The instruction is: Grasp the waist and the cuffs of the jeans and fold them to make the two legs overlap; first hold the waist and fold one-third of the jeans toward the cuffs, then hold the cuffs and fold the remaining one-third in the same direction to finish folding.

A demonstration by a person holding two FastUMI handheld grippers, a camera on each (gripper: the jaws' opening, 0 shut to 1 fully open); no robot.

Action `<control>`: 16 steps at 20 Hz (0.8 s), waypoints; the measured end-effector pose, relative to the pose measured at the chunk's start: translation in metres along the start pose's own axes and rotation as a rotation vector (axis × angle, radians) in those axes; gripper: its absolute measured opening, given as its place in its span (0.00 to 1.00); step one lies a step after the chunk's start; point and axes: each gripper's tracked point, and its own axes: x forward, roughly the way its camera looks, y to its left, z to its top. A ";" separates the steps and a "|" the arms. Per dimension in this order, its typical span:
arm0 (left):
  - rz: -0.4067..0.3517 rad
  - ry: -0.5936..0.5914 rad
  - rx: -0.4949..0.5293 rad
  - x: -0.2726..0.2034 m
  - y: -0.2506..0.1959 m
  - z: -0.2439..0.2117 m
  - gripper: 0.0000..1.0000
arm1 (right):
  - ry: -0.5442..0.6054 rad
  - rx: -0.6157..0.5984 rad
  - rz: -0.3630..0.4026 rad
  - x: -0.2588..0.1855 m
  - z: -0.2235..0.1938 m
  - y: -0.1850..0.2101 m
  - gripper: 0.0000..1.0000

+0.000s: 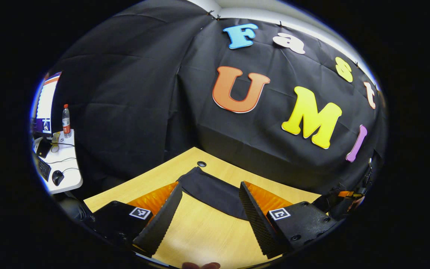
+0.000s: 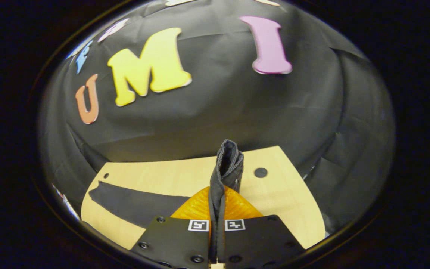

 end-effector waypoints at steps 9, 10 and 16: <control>0.089 -0.030 -0.024 -0.019 0.093 0.008 0.99 | 0.021 -0.133 0.152 0.027 -0.023 0.228 0.01; 0.097 -0.040 -0.039 -0.022 0.097 0.013 0.99 | 0.045 -0.139 0.166 0.034 -0.036 0.249 0.01; 0.136 -0.057 -0.031 -0.039 0.126 0.017 0.99 | 0.153 -0.272 0.142 0.095 -0.132 0.321 0.00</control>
